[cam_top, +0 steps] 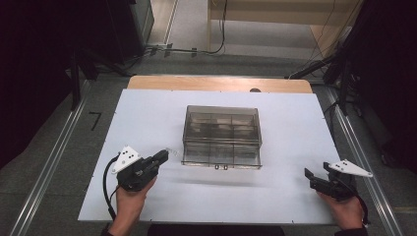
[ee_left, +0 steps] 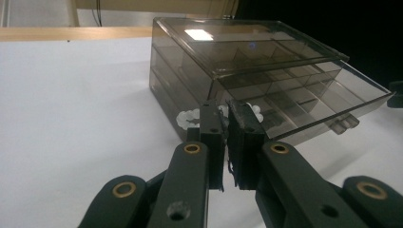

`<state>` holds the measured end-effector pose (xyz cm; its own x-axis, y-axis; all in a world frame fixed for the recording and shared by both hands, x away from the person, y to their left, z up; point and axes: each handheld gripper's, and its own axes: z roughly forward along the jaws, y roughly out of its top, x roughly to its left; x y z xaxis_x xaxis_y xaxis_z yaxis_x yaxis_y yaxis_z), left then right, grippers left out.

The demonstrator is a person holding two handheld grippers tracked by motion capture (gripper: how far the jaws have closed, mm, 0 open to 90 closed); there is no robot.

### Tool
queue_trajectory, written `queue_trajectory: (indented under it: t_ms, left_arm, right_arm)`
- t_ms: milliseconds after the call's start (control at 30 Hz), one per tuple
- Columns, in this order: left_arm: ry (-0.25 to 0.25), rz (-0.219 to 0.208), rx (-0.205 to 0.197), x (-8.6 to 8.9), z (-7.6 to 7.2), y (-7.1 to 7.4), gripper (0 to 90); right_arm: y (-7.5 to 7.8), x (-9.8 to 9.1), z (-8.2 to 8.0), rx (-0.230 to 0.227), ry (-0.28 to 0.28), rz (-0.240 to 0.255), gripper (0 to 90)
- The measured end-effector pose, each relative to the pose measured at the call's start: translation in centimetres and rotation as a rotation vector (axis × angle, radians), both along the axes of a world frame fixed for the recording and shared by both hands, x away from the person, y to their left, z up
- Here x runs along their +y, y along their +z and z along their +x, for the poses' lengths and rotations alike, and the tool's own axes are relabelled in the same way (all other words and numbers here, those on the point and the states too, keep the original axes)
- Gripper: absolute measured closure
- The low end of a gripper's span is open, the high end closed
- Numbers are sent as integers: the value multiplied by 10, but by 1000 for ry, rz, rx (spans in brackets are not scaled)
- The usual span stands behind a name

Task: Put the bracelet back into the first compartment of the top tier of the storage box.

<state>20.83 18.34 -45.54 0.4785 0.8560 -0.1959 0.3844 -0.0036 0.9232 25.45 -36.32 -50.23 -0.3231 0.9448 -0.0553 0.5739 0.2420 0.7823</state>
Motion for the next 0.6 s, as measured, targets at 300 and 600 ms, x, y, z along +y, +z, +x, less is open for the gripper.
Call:
queue_trajectory:
  t_ms: [300,600]
  left_arm:
    - [-7,-5,-10,-4,2,4,858]
    - [-22,1,-23,-10,3,7,858]
  right_arm:
    - [-1,0,1,2,9,-2,254]
    - [-1,0,1,6,8,-2,252]
